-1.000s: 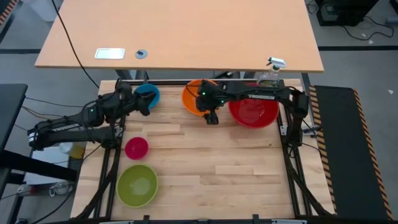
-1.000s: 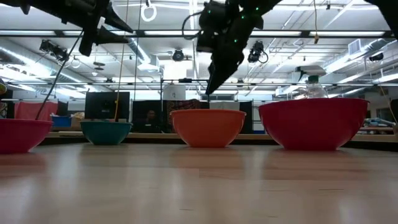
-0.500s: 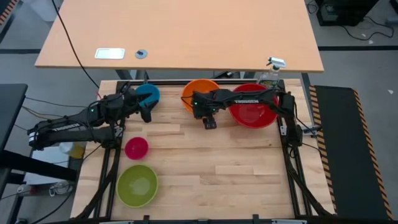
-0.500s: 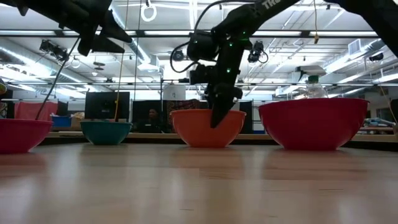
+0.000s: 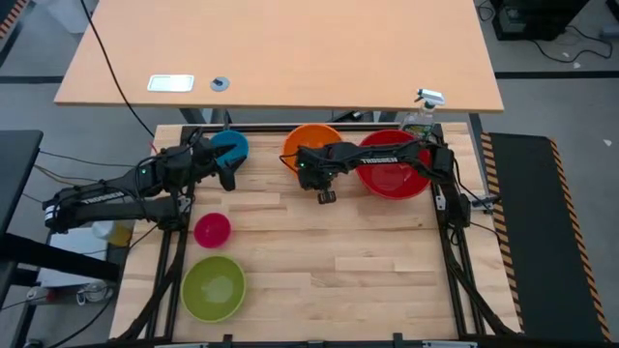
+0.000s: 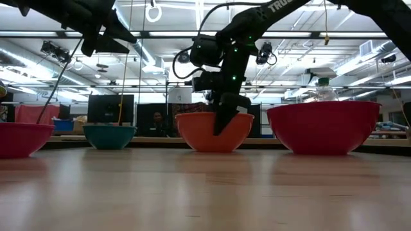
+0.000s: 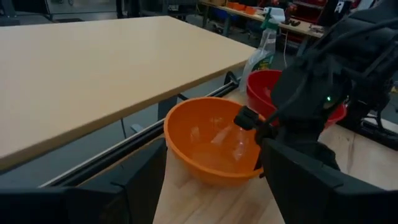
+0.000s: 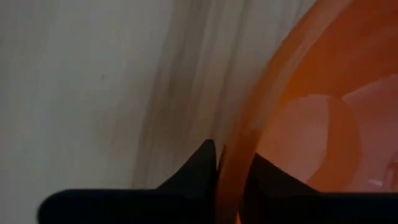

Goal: Nest bowls inside each other
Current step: Stack the orange bowl on the red bowl

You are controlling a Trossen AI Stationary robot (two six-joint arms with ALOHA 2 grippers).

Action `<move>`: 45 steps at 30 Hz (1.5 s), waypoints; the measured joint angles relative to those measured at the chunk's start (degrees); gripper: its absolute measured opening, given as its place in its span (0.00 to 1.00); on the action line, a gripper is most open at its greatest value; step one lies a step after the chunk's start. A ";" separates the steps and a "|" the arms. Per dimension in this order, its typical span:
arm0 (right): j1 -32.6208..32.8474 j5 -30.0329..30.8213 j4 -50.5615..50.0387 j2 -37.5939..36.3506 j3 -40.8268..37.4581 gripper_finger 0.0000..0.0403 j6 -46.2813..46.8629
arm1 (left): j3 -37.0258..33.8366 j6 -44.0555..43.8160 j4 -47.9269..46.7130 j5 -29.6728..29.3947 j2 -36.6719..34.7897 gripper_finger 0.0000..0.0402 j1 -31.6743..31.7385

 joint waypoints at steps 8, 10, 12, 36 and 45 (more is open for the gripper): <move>3.09 1.81 -0.64 -5.64 -0.04 0.07 -4.51 | 0.00 0.31 2.69 -0.42 0.00 0.66 0.04; 3.91 4.42 -1.04 -8.09 -0.04 0.08 -4.30 | 0.00 0.63 2.71 -0.66 0.00 0.66 0.04; 4.83 8.47 -1.90 -10.41 -0.02 0.08 -3.78 | 0.00 0.68 2.71 -0.68 0.00 0.66 0.04; 0.65 11.85 -26.70 -40.80 -21.32 0.09 37.07 | 0.00 -4.76 2.65 5.39 0.02 0.66 0.02; 0.64 7.71 -13.20 -43.04 -37.86 0.09 37.47 | 0.00 -5.91 0.88 12.26 0.07 0.66 0.01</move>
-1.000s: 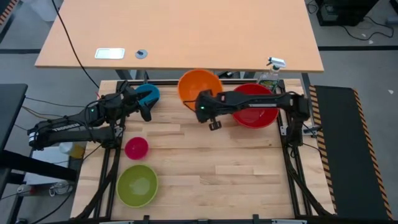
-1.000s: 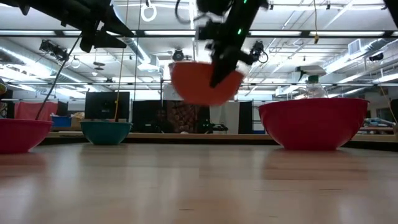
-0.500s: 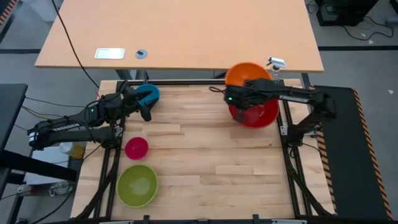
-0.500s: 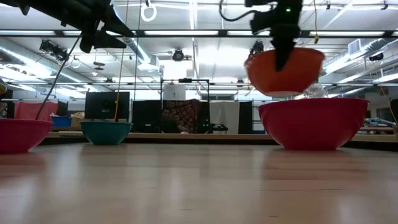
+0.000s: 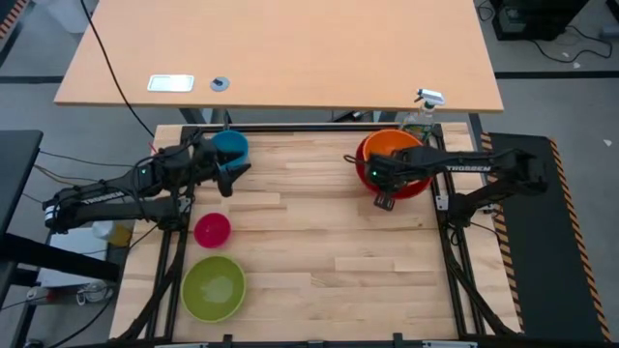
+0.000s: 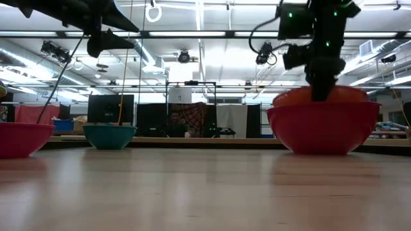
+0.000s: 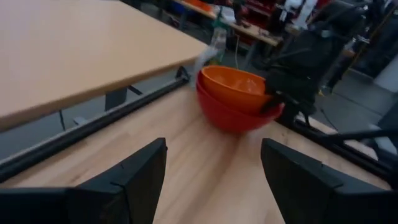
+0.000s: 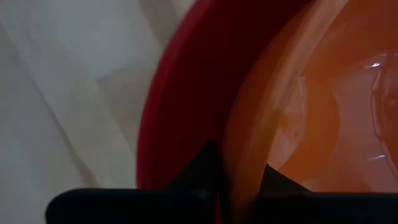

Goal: Nest bowls inside each other
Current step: Stack the orange bowl on the red bowl, then stack the green bowl on the orange bowl

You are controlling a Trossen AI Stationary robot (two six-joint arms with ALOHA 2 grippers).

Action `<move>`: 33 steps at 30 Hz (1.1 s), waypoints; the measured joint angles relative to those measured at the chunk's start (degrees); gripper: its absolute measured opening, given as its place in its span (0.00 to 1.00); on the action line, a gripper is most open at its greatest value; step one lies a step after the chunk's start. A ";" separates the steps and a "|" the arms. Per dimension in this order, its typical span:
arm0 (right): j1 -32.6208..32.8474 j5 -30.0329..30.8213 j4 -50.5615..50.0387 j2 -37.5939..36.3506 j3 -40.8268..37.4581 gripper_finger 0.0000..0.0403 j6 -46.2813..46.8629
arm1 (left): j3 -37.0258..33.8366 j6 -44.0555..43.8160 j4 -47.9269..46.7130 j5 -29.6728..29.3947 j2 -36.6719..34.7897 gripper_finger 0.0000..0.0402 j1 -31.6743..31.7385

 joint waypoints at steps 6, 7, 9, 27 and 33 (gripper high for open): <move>-0.33 -1.06 3.38 1.14 -3.41 0.10 2.64 | 0.00 -0.23 -1.23 0.52 0.00 0.66 -0.01; -0.51 -1.84 3.90 1.15 -3.66 0.11 2.72 | 0.00 -0.22 -1.23 0.55 0.00 0.66 -0.01; -0.94 -3.35 4.80 1.15 -3.76 0.15 2.84 | 0.00 -0.22 -1.27 0.55 0.00 0.66 -0.01; -3.76 -6.02 -12.59 1.15 15.07 0.43 -0.03 | 0.00 -1.88 -4.60 7.22 0.00 0.66 -0.01; -4.05 -2.95 -13.14 1.15 22.93 0.43 -2.46 | -0.02 -1.89 -4.61 7.23 0.45 0.66 -0.01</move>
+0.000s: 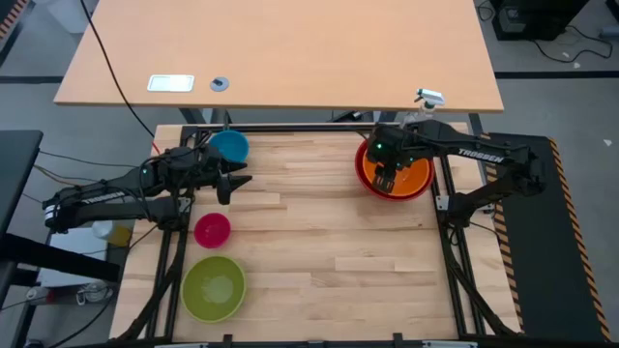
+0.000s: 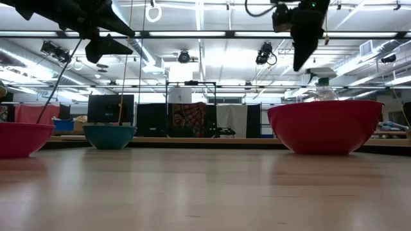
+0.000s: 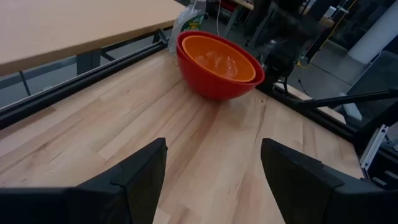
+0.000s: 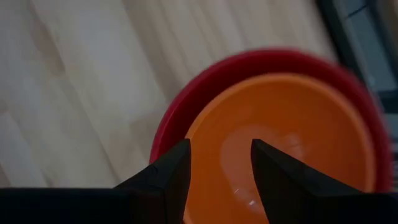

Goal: Nest bowls inside each other
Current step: Stack the green bowl on the orange bowl

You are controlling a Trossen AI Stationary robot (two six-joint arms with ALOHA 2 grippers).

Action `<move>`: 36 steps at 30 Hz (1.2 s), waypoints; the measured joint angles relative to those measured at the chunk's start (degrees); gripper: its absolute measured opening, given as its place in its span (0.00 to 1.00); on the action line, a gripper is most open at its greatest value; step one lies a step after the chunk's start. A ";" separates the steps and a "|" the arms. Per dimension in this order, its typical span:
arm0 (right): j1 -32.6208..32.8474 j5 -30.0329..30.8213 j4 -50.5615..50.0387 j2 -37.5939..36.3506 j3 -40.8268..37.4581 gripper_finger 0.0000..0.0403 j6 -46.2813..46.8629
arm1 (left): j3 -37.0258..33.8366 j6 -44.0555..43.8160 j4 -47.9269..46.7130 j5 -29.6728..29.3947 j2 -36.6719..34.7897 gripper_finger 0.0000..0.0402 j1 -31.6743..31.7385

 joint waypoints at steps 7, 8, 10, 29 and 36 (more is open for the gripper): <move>-1.24 0.33 0.55 0.00 4.64 0.43 0.25 | 0.00 0.07 0.18 0.64 2.31 0.66 -1.80; -1.25 0.28 0.58 0.00 5.11 0.43 0.26 | 0.00 0.09 0.01 1.10 2.92 0.66 -2.28; -1.22 0.11 1.13 0.00 5.77 0.43 0.28 | 0.00 0.11 -0.10 2.75 4.67 0.66 -3.43; 4.94 -2.60 13.84 0.02 9.03 0.43 3.58 | 20.86 9.94 -35.43 17.74 24.04 0.66 -18.92; 4.96 -2.43 13.77 0.04 9.03 0.43 3.71 | 21.20 8.17 -43.40 16.86 30.41 0.66 -35.34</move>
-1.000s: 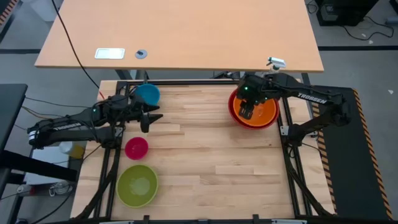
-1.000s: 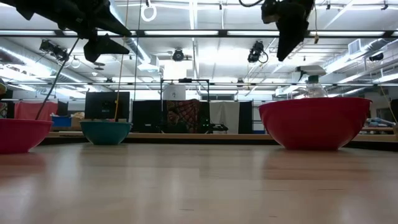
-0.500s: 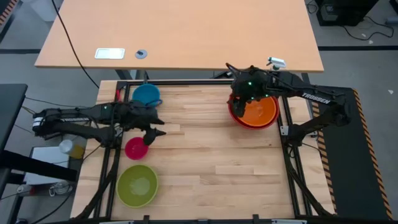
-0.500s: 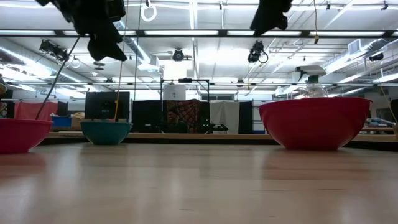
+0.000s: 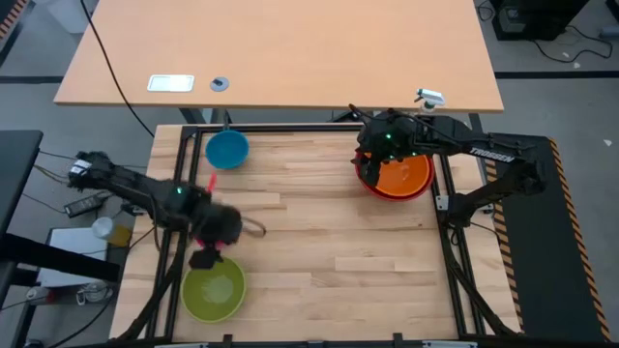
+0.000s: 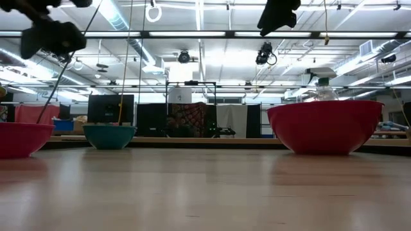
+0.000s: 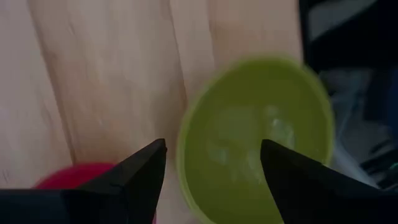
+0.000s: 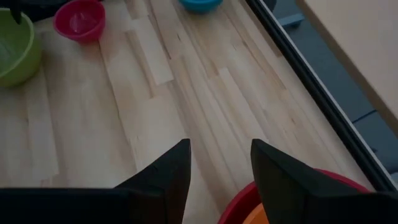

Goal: Nest bowls inside each other
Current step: Stack the green bowl on the orange bowl

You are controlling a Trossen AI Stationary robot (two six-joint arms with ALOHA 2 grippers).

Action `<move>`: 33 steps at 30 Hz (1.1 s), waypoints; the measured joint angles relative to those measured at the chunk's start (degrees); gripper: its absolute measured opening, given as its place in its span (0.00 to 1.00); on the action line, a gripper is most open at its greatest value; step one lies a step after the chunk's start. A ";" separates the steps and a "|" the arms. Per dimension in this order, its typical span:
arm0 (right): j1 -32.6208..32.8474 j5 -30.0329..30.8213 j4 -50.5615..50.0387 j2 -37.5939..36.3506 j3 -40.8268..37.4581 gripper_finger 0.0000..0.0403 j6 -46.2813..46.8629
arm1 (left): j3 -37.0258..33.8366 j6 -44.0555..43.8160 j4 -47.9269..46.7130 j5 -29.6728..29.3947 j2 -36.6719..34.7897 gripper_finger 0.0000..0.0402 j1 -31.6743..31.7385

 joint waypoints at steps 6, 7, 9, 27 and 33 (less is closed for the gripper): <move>0.70 1.12 -0.11 0.00 -0.02 0.43 0.41 | 0.00 -2.39 0.76 -5.63 6.85 0.66 -7.02; 0.88 1.38 0.13 0.00 -0.02 0.43 -0.01 | 0.00 -2.40 0.89 -5.63 8.17 0.66 -7.35; 1.11 1.44 0.44 0.00 -0.02 0.43 -0.77 | -0.02 -2.17 1.54 -5.80 11.10 0.66 -7.90; 4.28 -0.90 -4.04 0.04 -0.66 0.43 -4.08 | 0.16 -18.22 8.32 -3.58 23.48 0.04 -3.81; 4.10 -0.18 -12.28 0.02 -0.66 0.42 -5.12 | -0.07 -33.58 18.49 -7.79 24.00 0.07 2.99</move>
